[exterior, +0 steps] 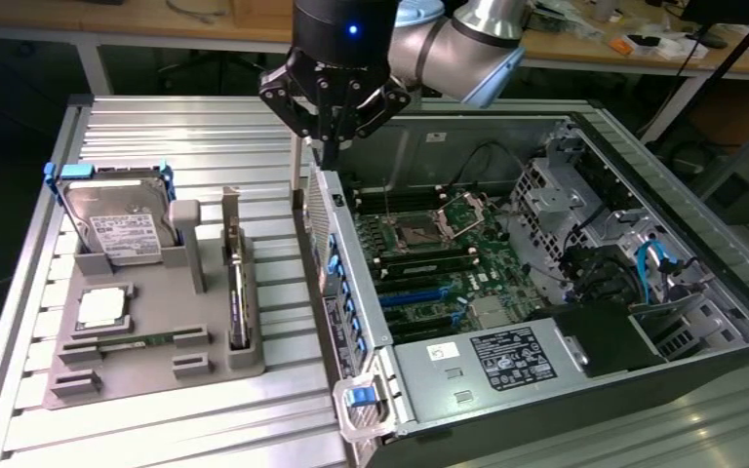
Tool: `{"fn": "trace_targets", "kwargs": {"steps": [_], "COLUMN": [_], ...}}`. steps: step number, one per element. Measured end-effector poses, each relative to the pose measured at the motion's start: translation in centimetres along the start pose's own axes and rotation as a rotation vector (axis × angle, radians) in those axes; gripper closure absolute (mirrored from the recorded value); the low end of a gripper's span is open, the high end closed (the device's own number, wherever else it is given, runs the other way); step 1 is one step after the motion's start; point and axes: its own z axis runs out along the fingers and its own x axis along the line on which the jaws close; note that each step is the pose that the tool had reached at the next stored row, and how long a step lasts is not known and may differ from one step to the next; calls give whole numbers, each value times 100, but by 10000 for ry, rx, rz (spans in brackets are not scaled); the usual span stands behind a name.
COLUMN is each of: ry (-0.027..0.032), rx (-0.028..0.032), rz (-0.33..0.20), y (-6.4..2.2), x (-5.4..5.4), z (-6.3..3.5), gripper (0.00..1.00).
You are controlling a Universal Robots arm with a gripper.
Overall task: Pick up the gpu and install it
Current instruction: 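Reach for the gpu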
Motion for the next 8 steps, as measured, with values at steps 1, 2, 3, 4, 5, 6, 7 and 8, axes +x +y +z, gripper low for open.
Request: {"fn": "trace_targets", "kwargs": {"steps": [1, 2, 3, 4, 5, 6, 7, 8], "ry": [0, 0, 0, 0, 0, 0, 0, 0], "rx": [0, 0, 0, 0, 0, -1, -1, 0], "rz": [-1, 0, 0, 0, -1, 0, 0, 0], "y": [-1, -1, -2, -3, -4, -4, -5, -6], "x": [8, 17, 25, 41, 49, 56, 64, 74], "z": [0, 0, 0, 0, 0, 0, 0, 0], "gripper": [89, 89, 89, 89, 89, 89, 89, 89]}}
